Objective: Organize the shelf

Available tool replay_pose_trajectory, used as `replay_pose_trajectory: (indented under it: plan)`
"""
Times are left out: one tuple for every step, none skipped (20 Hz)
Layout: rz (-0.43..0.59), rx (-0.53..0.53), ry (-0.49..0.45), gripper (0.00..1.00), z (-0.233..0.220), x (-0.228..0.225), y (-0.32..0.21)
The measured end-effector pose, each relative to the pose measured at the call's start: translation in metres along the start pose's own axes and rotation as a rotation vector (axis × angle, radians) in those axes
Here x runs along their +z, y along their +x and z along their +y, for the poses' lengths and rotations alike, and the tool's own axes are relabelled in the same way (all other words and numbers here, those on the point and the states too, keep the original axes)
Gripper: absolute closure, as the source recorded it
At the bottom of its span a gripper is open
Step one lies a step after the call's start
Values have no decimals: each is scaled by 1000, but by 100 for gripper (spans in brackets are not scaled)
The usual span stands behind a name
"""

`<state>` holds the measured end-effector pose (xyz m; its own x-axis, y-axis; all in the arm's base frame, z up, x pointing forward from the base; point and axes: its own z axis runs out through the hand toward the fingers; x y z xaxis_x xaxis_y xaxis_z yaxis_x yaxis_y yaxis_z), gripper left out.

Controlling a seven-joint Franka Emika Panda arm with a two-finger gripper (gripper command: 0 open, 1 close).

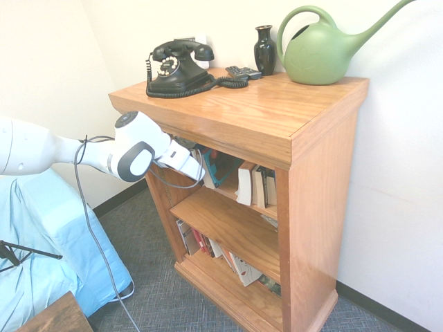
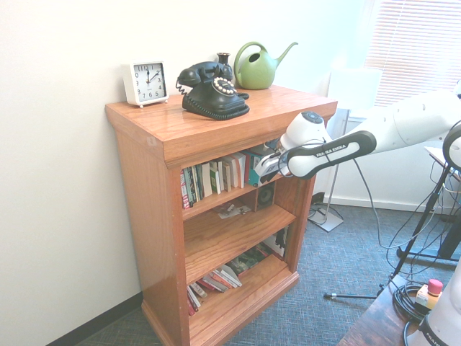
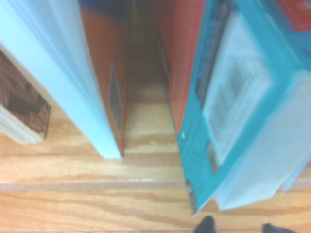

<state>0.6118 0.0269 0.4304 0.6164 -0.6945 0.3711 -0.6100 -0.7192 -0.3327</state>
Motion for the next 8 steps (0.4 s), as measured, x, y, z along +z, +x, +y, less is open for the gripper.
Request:
replay_pose_trajectory:
  plan:
    - [3,-12,-2,0,-2,0,-2]
    - [6,-23,-4,0,-4,-1,-6]
    - [6,-32,-10,0,-4,-1,-10]
    - [5,-39,-19,0,-2,-1,-17]
    - [3,-44,-27,0,2,-2,-25]
    - [0,-47,-34,0,8,-3,-33]
    - [-2,-49,-41,0,15,-4,-42]
    - [-2,-50,-49,0,22,-6,-50]
